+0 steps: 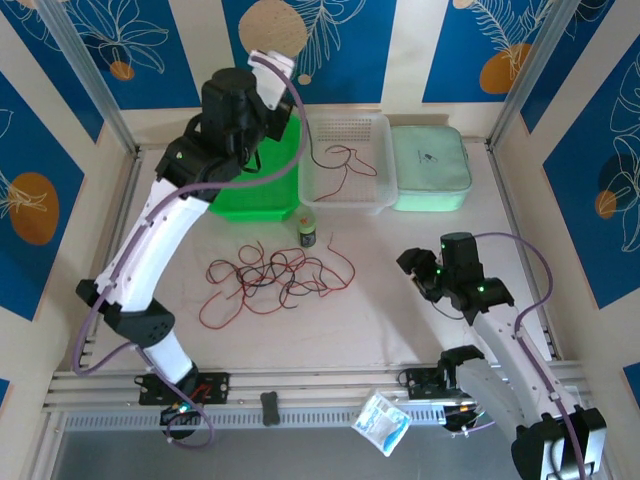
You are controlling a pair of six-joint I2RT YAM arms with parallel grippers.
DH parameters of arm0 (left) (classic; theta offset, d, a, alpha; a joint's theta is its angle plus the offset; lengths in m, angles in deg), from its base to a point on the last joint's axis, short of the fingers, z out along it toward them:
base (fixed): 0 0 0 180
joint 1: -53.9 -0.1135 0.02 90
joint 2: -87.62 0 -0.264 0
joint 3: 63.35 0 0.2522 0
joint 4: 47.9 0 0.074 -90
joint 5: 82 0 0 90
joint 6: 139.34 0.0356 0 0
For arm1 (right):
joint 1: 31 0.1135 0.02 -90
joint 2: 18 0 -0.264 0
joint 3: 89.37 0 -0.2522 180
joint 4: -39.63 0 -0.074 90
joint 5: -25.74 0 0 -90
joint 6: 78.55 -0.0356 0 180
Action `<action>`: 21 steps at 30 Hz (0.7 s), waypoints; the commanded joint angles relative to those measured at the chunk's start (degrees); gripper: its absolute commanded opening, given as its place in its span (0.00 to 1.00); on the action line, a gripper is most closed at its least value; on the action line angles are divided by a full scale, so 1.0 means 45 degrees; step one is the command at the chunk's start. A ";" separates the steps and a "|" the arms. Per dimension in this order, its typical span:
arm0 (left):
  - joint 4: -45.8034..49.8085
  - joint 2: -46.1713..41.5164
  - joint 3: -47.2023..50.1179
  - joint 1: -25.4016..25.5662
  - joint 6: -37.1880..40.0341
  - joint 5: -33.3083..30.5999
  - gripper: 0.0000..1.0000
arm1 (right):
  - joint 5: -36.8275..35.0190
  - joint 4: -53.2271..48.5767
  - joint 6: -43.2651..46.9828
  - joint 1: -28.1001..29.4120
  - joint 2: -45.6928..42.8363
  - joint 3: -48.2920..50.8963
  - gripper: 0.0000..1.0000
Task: Untangle the cables
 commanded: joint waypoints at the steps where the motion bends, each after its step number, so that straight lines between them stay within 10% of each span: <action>1: -0.0133 0.0562 -0.0415 -0.1093 -0.1101 0.1203 0.02 | 0.0335 -0.0503 0.0402 -0.0049 -0.0428 0.0223 0.58; 21: -0.1343 0.3421 0.2961 -0.4177 -0.3954 0.4041 0.00 | 0.0881 -0.0099 0.0489 -0.0022 -0.0162 0.0571 0.56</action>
